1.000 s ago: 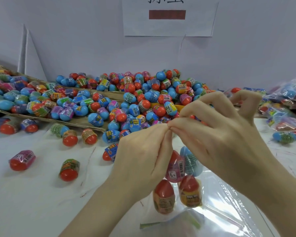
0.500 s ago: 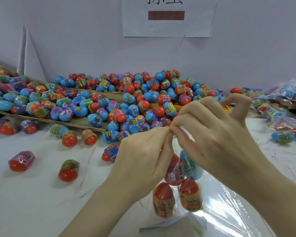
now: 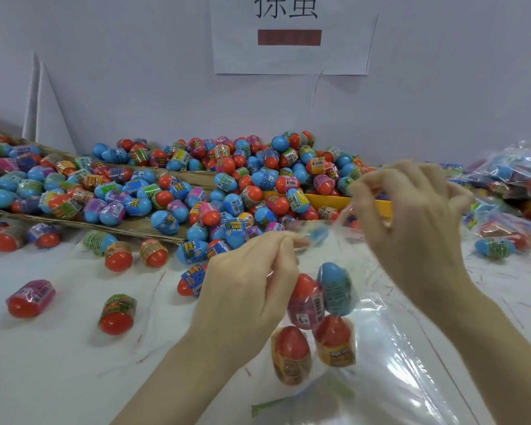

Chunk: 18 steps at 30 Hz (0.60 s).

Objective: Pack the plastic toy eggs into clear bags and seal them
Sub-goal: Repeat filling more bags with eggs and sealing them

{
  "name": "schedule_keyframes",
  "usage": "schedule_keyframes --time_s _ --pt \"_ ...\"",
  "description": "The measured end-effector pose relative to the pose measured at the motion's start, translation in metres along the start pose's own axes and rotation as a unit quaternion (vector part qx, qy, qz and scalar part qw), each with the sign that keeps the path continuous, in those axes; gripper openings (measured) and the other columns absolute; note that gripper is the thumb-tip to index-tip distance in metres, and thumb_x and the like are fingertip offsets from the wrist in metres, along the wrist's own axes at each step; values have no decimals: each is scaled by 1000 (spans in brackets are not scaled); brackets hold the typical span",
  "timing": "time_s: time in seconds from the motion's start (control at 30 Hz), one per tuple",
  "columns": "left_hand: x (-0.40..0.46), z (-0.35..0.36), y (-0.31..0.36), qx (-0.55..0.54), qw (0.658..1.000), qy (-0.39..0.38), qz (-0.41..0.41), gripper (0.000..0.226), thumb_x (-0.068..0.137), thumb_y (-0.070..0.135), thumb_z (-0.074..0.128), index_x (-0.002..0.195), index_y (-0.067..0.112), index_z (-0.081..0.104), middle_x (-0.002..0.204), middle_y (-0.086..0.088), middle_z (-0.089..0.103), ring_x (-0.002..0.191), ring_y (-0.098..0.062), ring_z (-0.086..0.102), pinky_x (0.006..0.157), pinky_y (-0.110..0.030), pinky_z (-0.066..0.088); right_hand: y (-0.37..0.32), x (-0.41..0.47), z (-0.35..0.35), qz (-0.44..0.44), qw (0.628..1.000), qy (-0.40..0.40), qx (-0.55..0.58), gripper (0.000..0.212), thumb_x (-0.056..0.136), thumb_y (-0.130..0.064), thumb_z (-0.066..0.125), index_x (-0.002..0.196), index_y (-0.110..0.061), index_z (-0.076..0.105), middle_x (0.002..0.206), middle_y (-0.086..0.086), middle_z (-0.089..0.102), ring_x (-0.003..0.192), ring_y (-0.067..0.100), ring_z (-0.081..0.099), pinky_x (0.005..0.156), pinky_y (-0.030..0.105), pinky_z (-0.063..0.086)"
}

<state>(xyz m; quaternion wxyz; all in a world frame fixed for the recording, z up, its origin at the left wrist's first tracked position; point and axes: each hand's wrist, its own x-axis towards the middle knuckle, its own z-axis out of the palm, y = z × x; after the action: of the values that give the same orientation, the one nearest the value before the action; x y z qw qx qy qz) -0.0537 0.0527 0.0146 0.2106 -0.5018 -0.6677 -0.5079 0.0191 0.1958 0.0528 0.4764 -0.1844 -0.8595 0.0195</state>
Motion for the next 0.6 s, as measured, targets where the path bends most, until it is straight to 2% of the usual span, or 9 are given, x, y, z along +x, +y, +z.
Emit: schedule_keyframes --time_s 0.07,0.13,0.23,0.4,0.47,0.5,0.53,0.57,0.6 --pt "1 1 1 -34 999 12 -29 32 93 23 33 89 18 64 71 5 68 68 -3 63 52 -17 50 30 10 1 125 992 -27 21 24 93 -28 49 90 -10 65 101 7 61 103 26 46 87 38 21" --pt "2 1 1 -37 998 25 -38 27 93 24 32 88 27 59 62 10 63 63 0 61 47 -10 44 71 13 0 227 972 -44 -46 28 93 -25 47 97 -5 65 108 16 60 108 33 46 96 47 25" --pt "3 1 -1 -58 995 43 -70 27 91 30 30 84 39 54 59 -2 62 56 -13 61 45 -26 47 122 1 -12 340 924 -100 -142 33 88 -24 45 88 4 63 93 31 58 93 46 51 89 61 38" --pt "4 0 1 -106 986 51 -119 26 90 37 34 79 37 58 80 -7 66 53 -30 58 42 -41 44 136 -6 -18 373 921 -100 -43 24 79 -17 66 100 -6 58 91 22 64 86 42 59 80 57 48" --pt "5 0 2 -124 980 51 -144 25 91 31 38 79 35 59 79 -2 68 54 -31 58 43 -42 45 125 1 -15 341 938 -65 -6 24 83 -13 65 106 -13 56 95 21 65 90 39 60 80 55 49" --pt "6 0 3 -135 976 52 -161 26 91 27 36 79 33 59 79 3 69 55 -28 59 45 -41 47 124 3 -12 322 944 -77 8 29 84 -4 59 110 -17 57 108 22 62 101 38 57 86 54 46" --pt "7 0 2 -147 972 52 -178 27 90 25 35 78 31 59 79 10 70 56 -22 60 47 -35 50 122 5 -9 301 945 -126 4 47 82 6 54 119 -23 56 132 20 49 120 37 46 97 54 39" --pt "7 0 1 -160 966 51 -196 28 92 24 36 78 28 60 79 15 70 60 -15 63 48 -27 50 118 7 -9 287 938 -193 -11 66 78 12 54 128 -31 47 151 14 22 137 33 23 107 54 23" --pt "7 0 0 -174 960 52 -212 29 96 21 37 79 25 61 79 16 70 64 -8 64 51 -19 50 113 7 -10 282 929 -241 -9 82 76 11 59 136 -37 31 156 6 -6 142 28 3 111 54 10"
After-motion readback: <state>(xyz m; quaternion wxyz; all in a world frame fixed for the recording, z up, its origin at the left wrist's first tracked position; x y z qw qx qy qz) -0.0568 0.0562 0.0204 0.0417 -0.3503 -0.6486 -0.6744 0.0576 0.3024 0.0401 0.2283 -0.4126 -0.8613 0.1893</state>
